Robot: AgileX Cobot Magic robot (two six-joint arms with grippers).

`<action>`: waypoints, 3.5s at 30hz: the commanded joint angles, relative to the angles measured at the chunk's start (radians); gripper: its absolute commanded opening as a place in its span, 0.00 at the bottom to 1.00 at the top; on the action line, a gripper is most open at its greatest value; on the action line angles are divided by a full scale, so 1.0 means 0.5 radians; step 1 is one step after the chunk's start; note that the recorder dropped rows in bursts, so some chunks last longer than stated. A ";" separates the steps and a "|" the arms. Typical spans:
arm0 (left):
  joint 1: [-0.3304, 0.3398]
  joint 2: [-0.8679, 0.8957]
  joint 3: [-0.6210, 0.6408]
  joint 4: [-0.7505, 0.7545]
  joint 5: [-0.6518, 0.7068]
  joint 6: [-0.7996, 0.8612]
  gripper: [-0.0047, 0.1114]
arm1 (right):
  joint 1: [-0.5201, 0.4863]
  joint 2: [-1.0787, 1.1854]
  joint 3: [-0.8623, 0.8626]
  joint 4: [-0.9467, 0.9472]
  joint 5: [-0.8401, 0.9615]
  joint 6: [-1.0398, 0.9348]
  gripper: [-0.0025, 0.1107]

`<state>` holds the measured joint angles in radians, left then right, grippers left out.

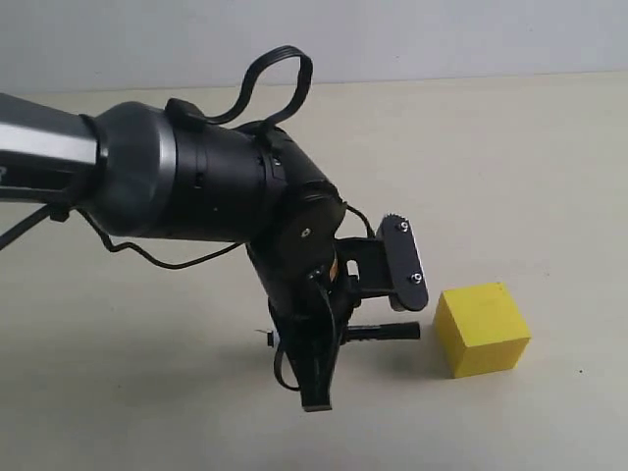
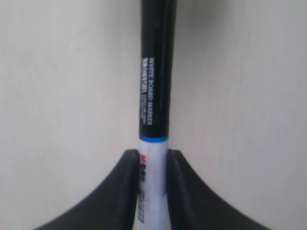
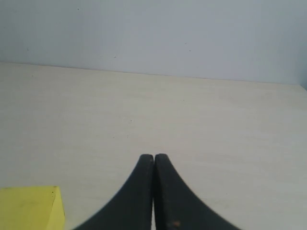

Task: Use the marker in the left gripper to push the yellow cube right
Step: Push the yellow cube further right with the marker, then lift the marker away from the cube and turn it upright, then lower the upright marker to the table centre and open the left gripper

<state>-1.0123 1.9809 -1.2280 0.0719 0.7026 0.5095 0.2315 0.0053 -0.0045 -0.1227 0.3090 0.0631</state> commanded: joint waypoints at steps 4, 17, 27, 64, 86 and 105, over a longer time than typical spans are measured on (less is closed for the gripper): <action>-0.073 0.038 -0.133 -0.007 -0.217 -0.025 0.04 | 0.001 -0.011 0.009 0.008 -0.022 -0.017 0.02; -0.055 0.041 -0.098 -0.012 -0.199 -0.041 0.04 | 0.001 -0.011 0.009 0.008 -0.022 -0.017 0.02; -0.094 0.041 -0.134 0.001 0.021 -0.049 0.04 | 0.001 -0.011 0.009 0.008 -0.009 -0.017 0.02; 0.314 0.012 -0.134 0.093 -0.140 -1.979 0.04 | 0.001 -0.011 0.009 0.008 -0.009 -0.017 0.02; 0.425 0.019 -0.134 0.051 -0.240 -2.756 0.04 | 0.001 -0.011 0.009 0.008 -0.009 -0.017 0.02; 0.425 0.037 -0.134 0.074 -0.273 -2.752 0.04 | 0.001 -0.011 0.009 0.008 -0.009 -0.017 0.02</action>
<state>-0.8016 1.9983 -1.2933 0.1053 0.5713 -0.8626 0.2315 0.0053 -0.0045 -0.1227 0.3090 0.0631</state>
